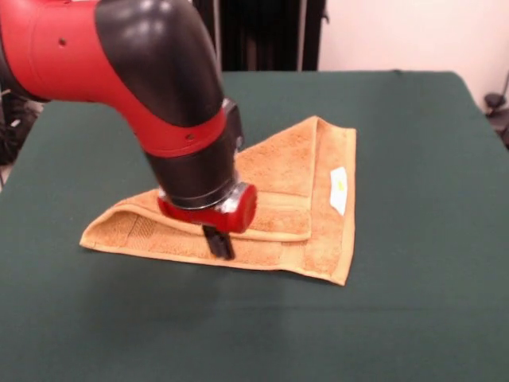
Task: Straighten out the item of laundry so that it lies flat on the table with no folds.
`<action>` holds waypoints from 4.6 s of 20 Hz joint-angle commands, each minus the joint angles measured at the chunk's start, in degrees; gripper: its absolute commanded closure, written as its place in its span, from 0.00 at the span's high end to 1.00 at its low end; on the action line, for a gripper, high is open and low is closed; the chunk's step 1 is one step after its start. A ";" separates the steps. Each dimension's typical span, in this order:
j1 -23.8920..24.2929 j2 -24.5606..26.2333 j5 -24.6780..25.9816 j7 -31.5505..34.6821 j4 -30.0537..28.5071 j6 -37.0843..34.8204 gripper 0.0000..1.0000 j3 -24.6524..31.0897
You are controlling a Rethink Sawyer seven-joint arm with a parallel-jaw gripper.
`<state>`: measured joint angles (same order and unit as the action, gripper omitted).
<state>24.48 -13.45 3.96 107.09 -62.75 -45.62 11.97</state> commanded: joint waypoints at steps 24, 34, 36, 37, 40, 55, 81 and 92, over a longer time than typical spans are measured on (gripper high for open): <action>-8.85 6.67 -2.05 1.25 6.37 1.52 0.00 5.69; -9.90 7.69 -1.41 0.74 9.37 -0.78 0.00 5.13; -9.84 7.58 -1.40 0.73 9.10 -0.54 0.00 5.20; -9.84 7.57 -1.40 0.72 9.07 -0.44 0.00 5.21; -9.87 7.67 -1.64 0.61 9.29 -0.42 1.00 5.17; -11.63 5.39 -4.72 6.90 8.58 -2.81 1.00 4.69; -9.54 -13.00 -8.07 5.50 -22.93 4.36 1.00 4.99; -7.88 -7.68 -2.57 0.42 -22.16 11.52 1.00 4.87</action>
<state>16.98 -26.53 -1.80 107.09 -77.07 -39.80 13.33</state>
